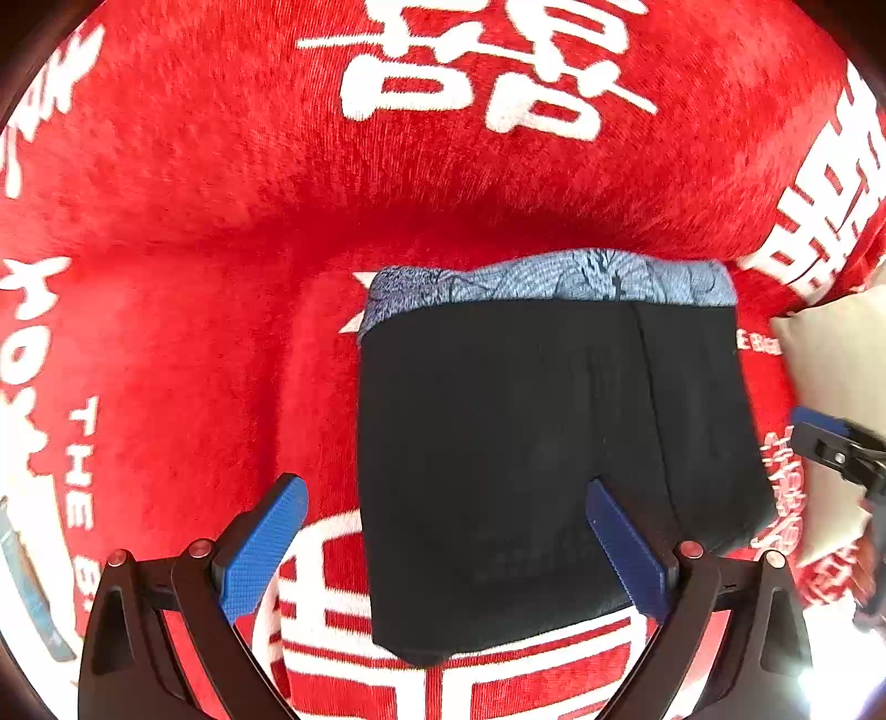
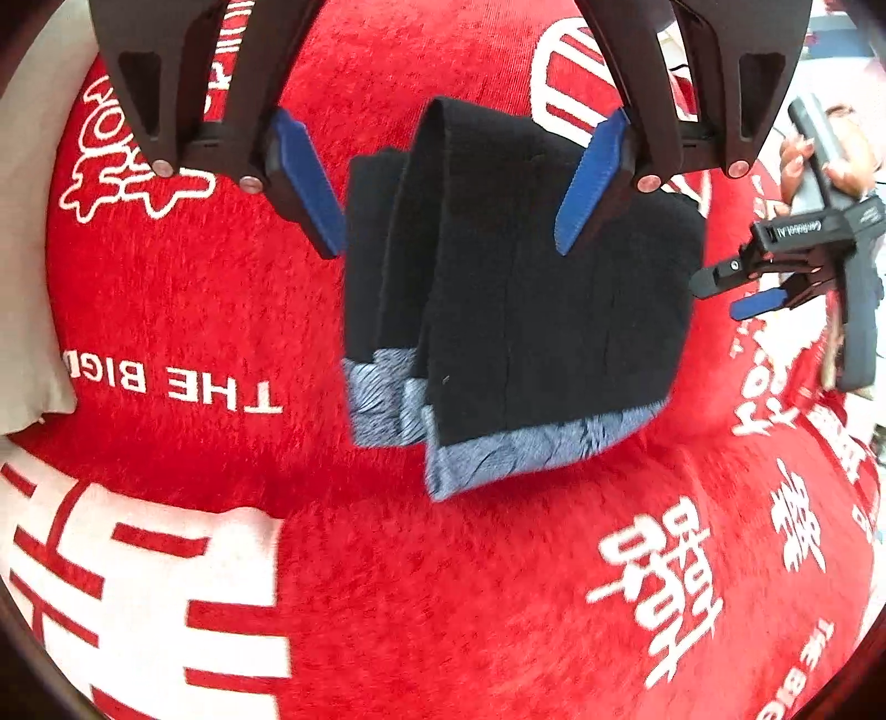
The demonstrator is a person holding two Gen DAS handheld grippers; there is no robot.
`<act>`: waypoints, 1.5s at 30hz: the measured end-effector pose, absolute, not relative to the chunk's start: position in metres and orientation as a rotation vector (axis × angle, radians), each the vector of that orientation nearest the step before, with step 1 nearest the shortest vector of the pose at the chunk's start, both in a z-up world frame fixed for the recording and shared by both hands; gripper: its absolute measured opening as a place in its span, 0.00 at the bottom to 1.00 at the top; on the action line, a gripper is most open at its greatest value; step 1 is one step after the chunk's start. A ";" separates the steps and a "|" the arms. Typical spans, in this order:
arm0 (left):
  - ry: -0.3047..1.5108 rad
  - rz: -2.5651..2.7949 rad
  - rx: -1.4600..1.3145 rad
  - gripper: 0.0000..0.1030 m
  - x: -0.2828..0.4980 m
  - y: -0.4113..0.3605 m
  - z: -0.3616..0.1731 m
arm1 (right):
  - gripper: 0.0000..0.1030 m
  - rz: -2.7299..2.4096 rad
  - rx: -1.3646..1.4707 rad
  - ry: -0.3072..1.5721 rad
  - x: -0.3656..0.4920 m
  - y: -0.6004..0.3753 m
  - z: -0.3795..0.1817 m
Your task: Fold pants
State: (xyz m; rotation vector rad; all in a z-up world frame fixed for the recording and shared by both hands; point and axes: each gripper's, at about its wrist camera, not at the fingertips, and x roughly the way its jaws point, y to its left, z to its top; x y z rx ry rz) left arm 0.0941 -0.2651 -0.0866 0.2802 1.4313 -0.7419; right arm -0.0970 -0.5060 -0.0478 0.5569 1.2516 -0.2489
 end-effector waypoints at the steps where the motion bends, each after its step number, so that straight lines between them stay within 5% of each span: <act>1: 1.447 -0.760 0.266 0.98 0.101 -0.264 -0.090 | 0.79 -0.240 0.594 1.248 -0.100 -0.517 -0.051; 10: 1.585 -0.929 0.194 0.98 0.128 -0.262 -0.131 | 0.79 -0.052 0.941 1.242 -0.101 -0.571 -0.117; 20: 1.639 -1.011 0.178 0.97 0.131 -0.271 -0.160 | 0.78 0.091 0.978 1.263 -0.088 -0.568 -0.147; 25: 1.552 -0.964 0.191 0.68 0.118 -0.277 -0.143 | 0.46 0.038 1.016 1.275 -0.083 -0.559 -0.143; 28: 1.525 -0.951 0.176 0.54 0.115 -0.276 -0.125 | 0.38 0.028 1.023 1.253 -0.084 -0.553 -0.131; 45: 1.545 -0.885 0.220 0.53 0.035 -0.240 -0.094 | 0.35 0.073 1.156 1.188 -0.165 -0.502 -0.089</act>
